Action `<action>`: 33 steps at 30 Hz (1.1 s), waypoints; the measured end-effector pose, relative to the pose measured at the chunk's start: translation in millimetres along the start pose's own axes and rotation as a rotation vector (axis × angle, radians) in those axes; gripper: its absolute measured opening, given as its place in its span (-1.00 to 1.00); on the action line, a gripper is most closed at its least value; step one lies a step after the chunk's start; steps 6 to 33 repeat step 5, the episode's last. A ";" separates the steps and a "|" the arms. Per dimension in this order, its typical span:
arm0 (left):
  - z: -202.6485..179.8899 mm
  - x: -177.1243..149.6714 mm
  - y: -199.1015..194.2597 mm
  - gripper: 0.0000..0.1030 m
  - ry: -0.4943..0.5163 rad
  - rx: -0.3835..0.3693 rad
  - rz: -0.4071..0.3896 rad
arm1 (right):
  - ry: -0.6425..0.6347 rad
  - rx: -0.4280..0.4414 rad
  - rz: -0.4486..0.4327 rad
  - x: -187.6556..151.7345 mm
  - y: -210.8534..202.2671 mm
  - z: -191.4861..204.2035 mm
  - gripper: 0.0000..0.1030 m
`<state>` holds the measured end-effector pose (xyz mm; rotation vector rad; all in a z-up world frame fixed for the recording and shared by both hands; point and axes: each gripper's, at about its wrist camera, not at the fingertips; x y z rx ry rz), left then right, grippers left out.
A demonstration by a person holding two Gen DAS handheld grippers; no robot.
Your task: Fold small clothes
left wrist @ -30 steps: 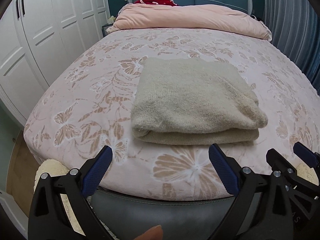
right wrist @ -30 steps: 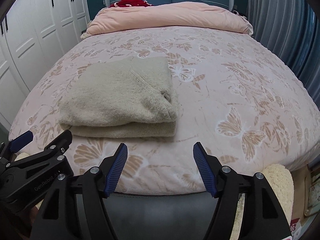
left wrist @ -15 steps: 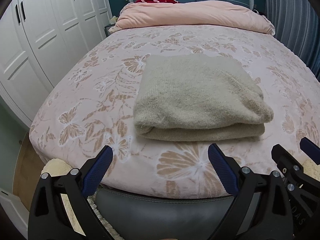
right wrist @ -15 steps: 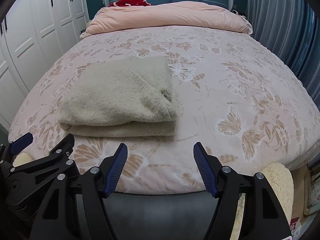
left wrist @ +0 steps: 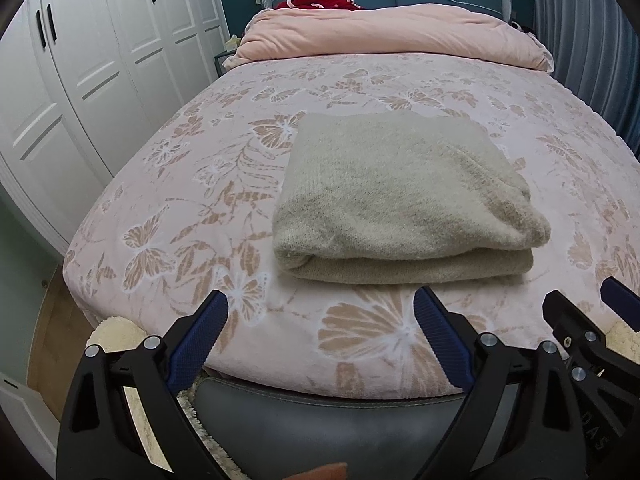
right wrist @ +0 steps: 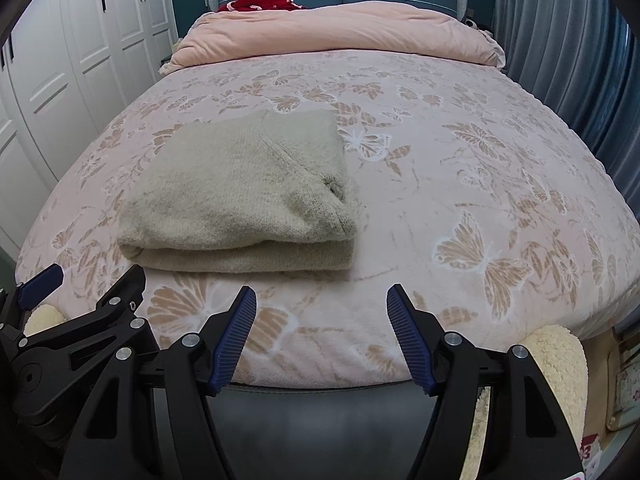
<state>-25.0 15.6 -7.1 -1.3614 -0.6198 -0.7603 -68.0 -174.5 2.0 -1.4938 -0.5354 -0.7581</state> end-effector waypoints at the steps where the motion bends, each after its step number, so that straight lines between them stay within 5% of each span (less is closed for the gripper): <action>1: -0.2 -0.4 -0.2 0.74 0.003 -0.001 -0.003 | -0.004 -0.001 0.001 -0.1 1.2 0.4 0.29; 33: -1.4 -0.2 0.6 0.69 0.006 -0.003 0.002 | 0.002 0.004 0.005 -1.6 2.7 -0.1 0.29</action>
Point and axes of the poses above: each gripper's, at about its wrist camera, not at the fingertips, and y roughly the way its jaws point, z to its left, x to its top, and after that the axes turned 12 degrees about -z, right-handed
